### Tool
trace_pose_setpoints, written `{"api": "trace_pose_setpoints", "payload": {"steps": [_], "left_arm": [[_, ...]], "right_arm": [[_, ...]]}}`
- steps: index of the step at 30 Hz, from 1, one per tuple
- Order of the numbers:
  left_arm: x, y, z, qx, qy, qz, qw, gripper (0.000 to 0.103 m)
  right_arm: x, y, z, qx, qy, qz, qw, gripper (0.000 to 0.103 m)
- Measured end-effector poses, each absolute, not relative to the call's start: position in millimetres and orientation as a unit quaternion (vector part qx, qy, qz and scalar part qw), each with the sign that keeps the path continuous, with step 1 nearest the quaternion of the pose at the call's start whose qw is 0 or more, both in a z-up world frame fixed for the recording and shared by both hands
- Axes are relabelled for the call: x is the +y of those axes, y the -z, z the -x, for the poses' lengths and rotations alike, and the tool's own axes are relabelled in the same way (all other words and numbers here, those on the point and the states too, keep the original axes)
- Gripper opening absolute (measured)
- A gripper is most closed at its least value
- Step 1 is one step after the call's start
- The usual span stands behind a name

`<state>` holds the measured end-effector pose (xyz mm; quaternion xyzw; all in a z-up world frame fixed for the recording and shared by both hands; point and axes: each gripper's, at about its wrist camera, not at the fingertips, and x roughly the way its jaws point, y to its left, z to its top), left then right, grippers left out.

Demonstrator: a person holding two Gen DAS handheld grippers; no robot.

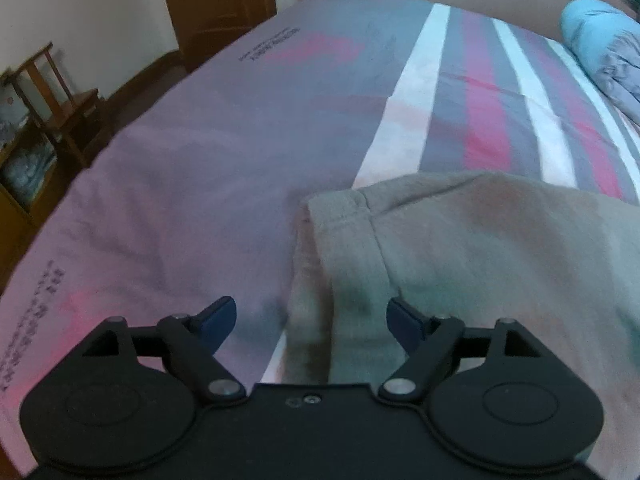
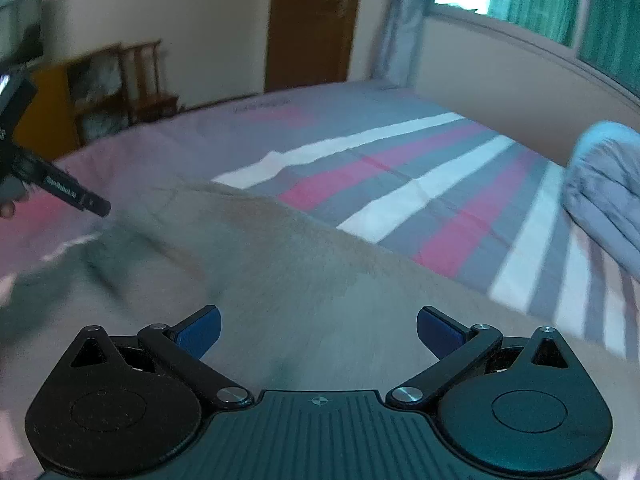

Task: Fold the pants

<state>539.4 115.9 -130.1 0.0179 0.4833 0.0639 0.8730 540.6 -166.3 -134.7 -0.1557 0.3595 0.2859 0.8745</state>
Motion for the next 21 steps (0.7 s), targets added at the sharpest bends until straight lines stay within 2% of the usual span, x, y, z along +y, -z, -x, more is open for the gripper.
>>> {"api": "trace_pose_setpoints", "payload": {"steps": [2, 6, 9, 11, 12, 13, 16, 17, 18, 20, 21], "left_arm": [[118.3, 140.6, -557.7, 0.487, -0.073, -0.023, 0.87, 0.076], [127.8, 160.9, -586.3, 0.488, -0.089, -0.028, 0.868, 0.087], [131.8, 174.6, -599.0, 0.5, -0.07, 0.007, 0.863, 0.086], [131.9, 180.8, -600.8, 0.504, -0.053, 0.016, 0.862, 0.079], [129.8, 181.1, -600.5, 0.502, -0.042, 0.015, 0.864, 0.068], [127.3, 179.4, -599.5, 0.501, -0.032, 0.017, 0.865, 0.052], [120.7, 173.0, -597.3, 0.497, -0.031, -0.003, 0.867, 0.037], [118.0, 172.0, -594.9, 0.493, -0.036, -0.013, 0.869, 0.034], [115.3, 172.0, -594.7, 0.49, -0.039, -0.016, 0.871, 0.029], [112.9, 167.0, -590.2, 0.483, -0.046, -0.02, 0.874, 0.018], [111.9, 161.6, -586.0, 0.477, -0.049, -0.025, 0.877, 0.01]], "right_arm": [[-154.6, 151.0, -568.9, 0.365, -0.296, 0.177, 0.865, 0.103], [-136.3, 175.2, -617.4, 0.366, -0.309, 0.203, 0.854, 0.103], [-126.2, 193.3, -651.9, 0.38, -0.321, 0.205, 0.843, 0.103], [-123.4, 202.6, -672.4, 0.384, -0.326, 0.202, 0.84, 0.103], [-121.6, 206.5, -678.8, 0.387, -0.331, 0.198, 0.838, 0.103], [-119.3, 212.5, -685.6, 0.391, -0.334, 0.197, 0.834, 0.103], [-110.9, 232.8, -695.9, 0.42, -0.331, 0.228, 0.814, 0.103], [-112.2, 238.5, -696.2, 0.431, -0.333, 0.226, 0.808, 0.095], [-115.9, 239.8, -696.5, 0.442, -0.345, 0.206, 0.802, 0.083], [-121.9, 235.8, -694.5, 0.452, -0.352, 0.174, 0.801, 0.035], [-122.1, 234.0, -690.9, 0.45, -0.347, 0.183, 0.802, 0.026]]}}
